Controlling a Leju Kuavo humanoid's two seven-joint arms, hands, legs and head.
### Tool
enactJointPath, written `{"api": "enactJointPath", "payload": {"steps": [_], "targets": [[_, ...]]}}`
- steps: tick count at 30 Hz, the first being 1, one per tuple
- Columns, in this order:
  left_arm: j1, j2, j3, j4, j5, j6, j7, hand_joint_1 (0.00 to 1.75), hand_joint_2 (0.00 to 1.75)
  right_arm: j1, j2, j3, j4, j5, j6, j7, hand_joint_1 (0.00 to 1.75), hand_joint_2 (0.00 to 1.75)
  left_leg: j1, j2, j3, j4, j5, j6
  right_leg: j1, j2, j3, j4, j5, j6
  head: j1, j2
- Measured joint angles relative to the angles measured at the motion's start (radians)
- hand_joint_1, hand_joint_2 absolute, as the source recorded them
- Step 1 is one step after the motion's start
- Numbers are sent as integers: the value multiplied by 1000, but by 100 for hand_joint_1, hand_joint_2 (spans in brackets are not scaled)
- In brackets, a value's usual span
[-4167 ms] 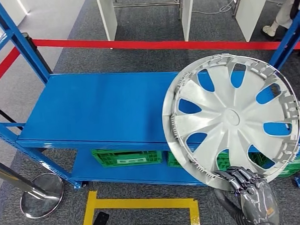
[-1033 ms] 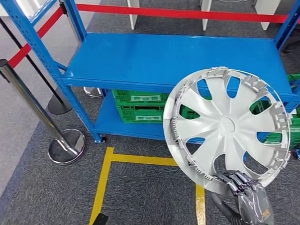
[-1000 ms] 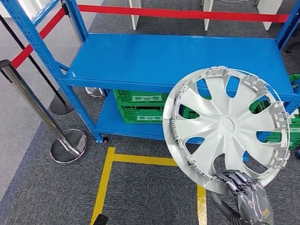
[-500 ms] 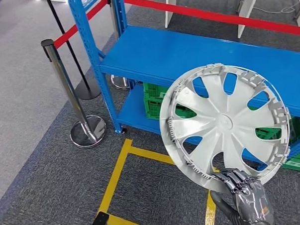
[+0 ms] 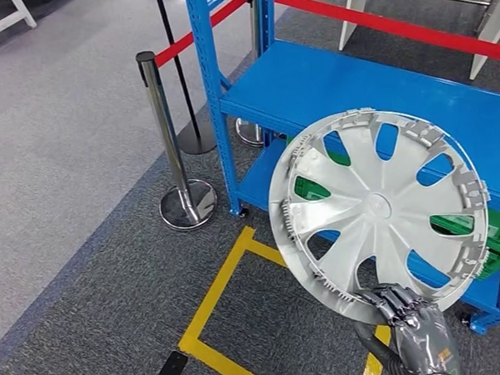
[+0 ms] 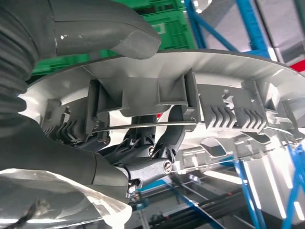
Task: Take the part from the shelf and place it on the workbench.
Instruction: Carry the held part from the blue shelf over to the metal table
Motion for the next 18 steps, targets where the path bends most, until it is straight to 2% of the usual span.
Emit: {"api": "enactJointPath", "payload": {"steps": [2,3,4,5,6,7,9,10,11,13,14,15,17,18], "targets": [[-3,-1,0,0,-4,-1,1,0,175,1,-2,1,-1,2,0,0,175,175,5,60,-50,112,-62,-15,1,-30,0,-1,1,-7,-8,0],[-4,-1,0,0,-6,-1,1,0,175,2,-3,2,-1,3,0,-1,175,175,10,74,-79,179,-89,-21,2,-46,0,-1,1,-8,-9,0],[-4,-2,0,0,-8,-1,1,0,175,2,-4,4,-1,4,0,-1,175,175,15,79,-97,224,-102,-25,3,-61,0,-1,0,-9,-9,0],[-4,-2,0,0,-9,0,1,0,175,2,-5,5,-1,4,0,-2,175,175,18,81,-100,235,-97,-27,3,-76,0,-1,0,-9,-9,0],[-3,-2,0,0,-10,0,1,0,175,1,-6,8,-1,4,0,-1,175,175,20,84,-82,202,-72,-27,3,-89,1,-1,-1,-9,-9,0],[-3,-2,0,0,-10,1,1,0,175,1,-7,10,-1,4,0,-1,175,175,19,96,-48,138,-37,-23,4,-102,3,-1,-2,-8,-9,0],[-5,-2,0,0,-11,2,1,0,175,1,-8,12,-2,4,0,-1,175,175,8,146,20,3,9,-9,5,-124,5,-2,-5,-3,-9,0],[-7,-2,0,0,-12,2,1,0,175,1,-9,14,-2,4,0,-1,175,175,1,166,37,-34,17,-2,7,-135,6,-2,-6,1,-9,0],[-7,-2,0,0,-12,2,1,0,175,0,-9,15,-2,4,0,-1,175,175,-5,174,40,-47,15,4,8,-145,7,-3,-7,6,-8,0],[-6,-1,0,0,-14,-1,5,0,175,-1,-11,17,-3,4,-1,-1,175,175,-5,150,39,-57,21,15,8,-164,9,-8,-9,17,-8,0],[-4,-1,0,0,-15,-2,7,0,175,-2,-12,18,-4,4,-1,0,175,175,-3,137,41,-66,27,21,6,-152,8,-4,-17,20,-7,0],[-4,-1,0,0,-16,-2,8,0,175,-3,-14,19,-4,5,-1,0,175,175,0,125,44,-74,33,28,5,-126,0,17,-35,23,-4,0],[-7,-2,0,0,-19,-4,9,0,175,-2,-18,21,-4,7,-2,1,175,175,2,100,47,-83,39,36,4,-58,-46,119,-90,22,3,0],[-8,-3,0,0,-21,-6,11,0,175,-2,-19,22,-4,9,-2,1,175,175,1,87,46,-82,40,37,4,-39,-78,184,-117,22,5,0]]}}
